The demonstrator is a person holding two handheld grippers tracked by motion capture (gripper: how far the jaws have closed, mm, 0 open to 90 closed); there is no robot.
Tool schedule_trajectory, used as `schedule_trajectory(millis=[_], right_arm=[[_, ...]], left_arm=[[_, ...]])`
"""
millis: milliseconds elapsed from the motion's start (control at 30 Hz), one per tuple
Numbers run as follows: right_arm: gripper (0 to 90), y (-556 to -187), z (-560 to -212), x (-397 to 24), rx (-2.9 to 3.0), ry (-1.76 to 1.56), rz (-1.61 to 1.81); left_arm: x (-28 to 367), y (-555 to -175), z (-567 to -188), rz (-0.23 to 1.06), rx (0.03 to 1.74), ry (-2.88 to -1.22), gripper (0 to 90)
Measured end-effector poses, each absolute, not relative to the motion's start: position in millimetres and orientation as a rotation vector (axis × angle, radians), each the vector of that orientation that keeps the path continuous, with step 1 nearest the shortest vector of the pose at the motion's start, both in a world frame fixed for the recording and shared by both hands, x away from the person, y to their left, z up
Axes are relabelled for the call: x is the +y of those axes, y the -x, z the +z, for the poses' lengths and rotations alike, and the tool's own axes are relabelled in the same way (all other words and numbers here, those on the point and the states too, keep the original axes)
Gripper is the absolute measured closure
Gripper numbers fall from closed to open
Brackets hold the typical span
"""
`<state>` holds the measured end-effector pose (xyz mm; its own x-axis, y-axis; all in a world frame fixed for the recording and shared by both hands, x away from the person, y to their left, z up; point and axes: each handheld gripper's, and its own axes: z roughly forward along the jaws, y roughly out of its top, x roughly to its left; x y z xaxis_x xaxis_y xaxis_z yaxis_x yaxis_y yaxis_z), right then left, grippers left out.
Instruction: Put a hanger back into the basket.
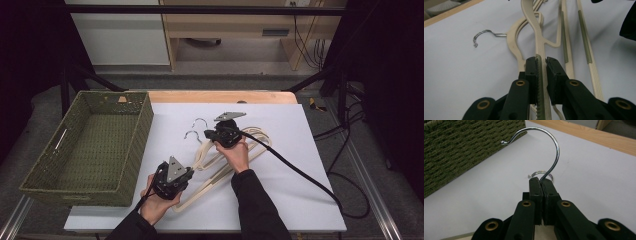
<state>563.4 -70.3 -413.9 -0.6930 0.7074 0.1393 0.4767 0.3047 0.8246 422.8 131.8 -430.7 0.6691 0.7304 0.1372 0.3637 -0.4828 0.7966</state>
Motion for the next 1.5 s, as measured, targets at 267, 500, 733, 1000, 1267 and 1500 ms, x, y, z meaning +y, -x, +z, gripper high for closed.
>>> schedule_trajectory(millis=[267, 500, 733, 1000, 1267, 1500], right_arm=[[89.6, -548, -407, -72, 2.285, -1.03, 1.332], [89.6, -535, -408, -76, 2.268, -0.969, 1.383], [89.6, -524, -405, -83, 2.256, -0.905, 1.422], [89.5, -515, -401, -84, 2.254, -0.863, 1.435], [89.6, -507, -400, -88, 2.247, -0.846, 1.461], [89.1, -500, -395, -95, 2.247, -0.839, 1.464]], left_arm=[[131, -422, -439, 0.552, 0.858, -2.135, 80.1], [133, -425, -435, 0.493, 0.833, -2.108, 55.0], [134, -445, -412, 0.366, 0.808, -2.007, 30.0], [116, -470, -406, 0.291, 0.836, -2.024, 46.6], [98, -480, -421, 0.215, 0.864, -2.075, 72.6], [95, -473, -420, 0.165, 0.884, -2.02, 82.3]])
